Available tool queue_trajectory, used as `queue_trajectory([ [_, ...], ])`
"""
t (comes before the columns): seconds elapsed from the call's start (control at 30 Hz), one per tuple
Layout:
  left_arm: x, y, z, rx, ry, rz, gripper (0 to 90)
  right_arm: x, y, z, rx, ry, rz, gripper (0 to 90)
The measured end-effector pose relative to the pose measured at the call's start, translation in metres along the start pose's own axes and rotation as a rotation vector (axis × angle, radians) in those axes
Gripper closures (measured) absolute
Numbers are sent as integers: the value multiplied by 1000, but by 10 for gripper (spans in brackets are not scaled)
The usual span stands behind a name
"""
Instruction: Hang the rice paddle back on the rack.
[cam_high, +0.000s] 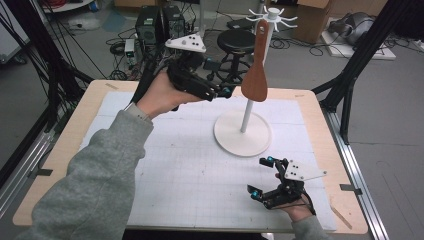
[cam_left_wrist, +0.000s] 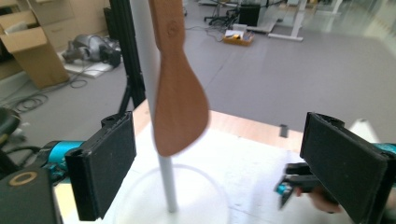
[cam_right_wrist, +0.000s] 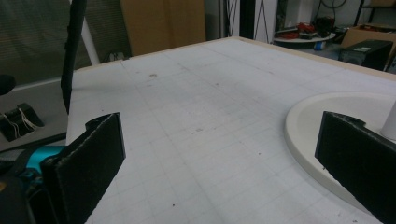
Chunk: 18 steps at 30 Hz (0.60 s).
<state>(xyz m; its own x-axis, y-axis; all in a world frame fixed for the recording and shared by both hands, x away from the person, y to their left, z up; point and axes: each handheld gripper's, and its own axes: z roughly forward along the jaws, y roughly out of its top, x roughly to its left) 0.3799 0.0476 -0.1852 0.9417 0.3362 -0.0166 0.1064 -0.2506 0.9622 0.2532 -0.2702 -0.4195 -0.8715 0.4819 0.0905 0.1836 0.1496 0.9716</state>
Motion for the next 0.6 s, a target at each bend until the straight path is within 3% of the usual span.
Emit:
queue_trajectory([
  [0.2, -2, -20, -16, 47, 15, -9, 17, 0, 0, 4, 14, 5, -6, 0],
  [0.33, -2, -39, -27, 46, 24, -27, 17, -1, 0, 7, 19, 5, 1, 0],
  [0.6, 8, -68, -51, 33, 83, -79, 17, -1, -1, 9, 35, 6, -5, 0],
])
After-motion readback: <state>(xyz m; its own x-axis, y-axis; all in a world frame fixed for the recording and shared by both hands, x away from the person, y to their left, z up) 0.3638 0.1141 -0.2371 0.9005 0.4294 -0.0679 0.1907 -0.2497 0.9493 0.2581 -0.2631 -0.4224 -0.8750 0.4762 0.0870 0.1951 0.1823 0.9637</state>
